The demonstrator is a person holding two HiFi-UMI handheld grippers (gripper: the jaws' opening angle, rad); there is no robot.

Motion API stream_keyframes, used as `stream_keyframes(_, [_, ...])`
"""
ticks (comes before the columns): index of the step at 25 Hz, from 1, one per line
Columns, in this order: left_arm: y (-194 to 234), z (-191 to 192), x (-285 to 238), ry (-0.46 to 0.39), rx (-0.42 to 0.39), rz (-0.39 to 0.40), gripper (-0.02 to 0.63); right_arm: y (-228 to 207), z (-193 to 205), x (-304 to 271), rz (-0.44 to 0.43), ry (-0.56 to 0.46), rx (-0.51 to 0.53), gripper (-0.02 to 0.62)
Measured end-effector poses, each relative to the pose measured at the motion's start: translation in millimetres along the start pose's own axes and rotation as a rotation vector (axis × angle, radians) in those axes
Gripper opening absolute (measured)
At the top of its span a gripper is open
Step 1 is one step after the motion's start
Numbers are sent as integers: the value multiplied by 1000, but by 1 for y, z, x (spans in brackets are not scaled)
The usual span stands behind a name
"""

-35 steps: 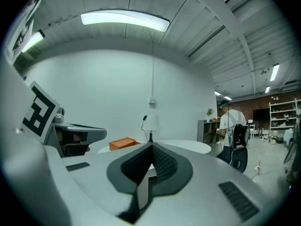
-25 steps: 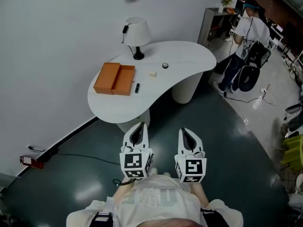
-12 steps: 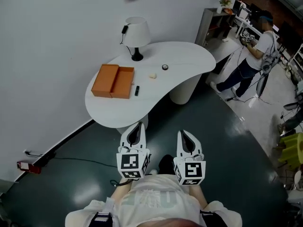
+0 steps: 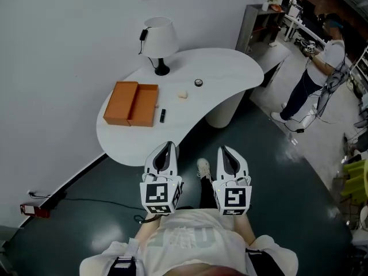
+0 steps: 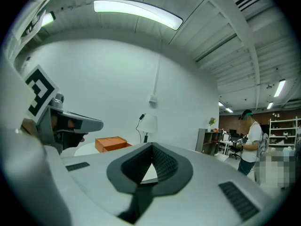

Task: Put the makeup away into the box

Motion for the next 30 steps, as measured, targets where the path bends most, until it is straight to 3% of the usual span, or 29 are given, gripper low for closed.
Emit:
stream_keyframes(4, [16,6,-40,5,17,-20,8,-12,10,-52,-22,5,-10,5])
stream_keyframes(8, [24,-14,-89,-13,-15,-37,8,-31,0,-105,-54,-10,-13,5])
stream_keyframes(18, [91,-75,-232,-98,-75,-222,8,-69,-41,-296,-228,-90,0,5])
stream_keyframes(22, [108,-86,-279,-108,-79,-256,8,-78,-48,-357,-282,-90,13,5])
stream_keyframes(30, [140,-90,-326,-70,-81,-278,8,-63,-54,-425,-373,-83,28,5])
Point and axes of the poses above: the fingertips, and each gripper's own axes: x backward along the fingers, y to its left, z out of its underside, the point moved 9 cm from there along x, backward along the fingers, and after that the axes turned 15 degrees about z, right-handed, at the moved point
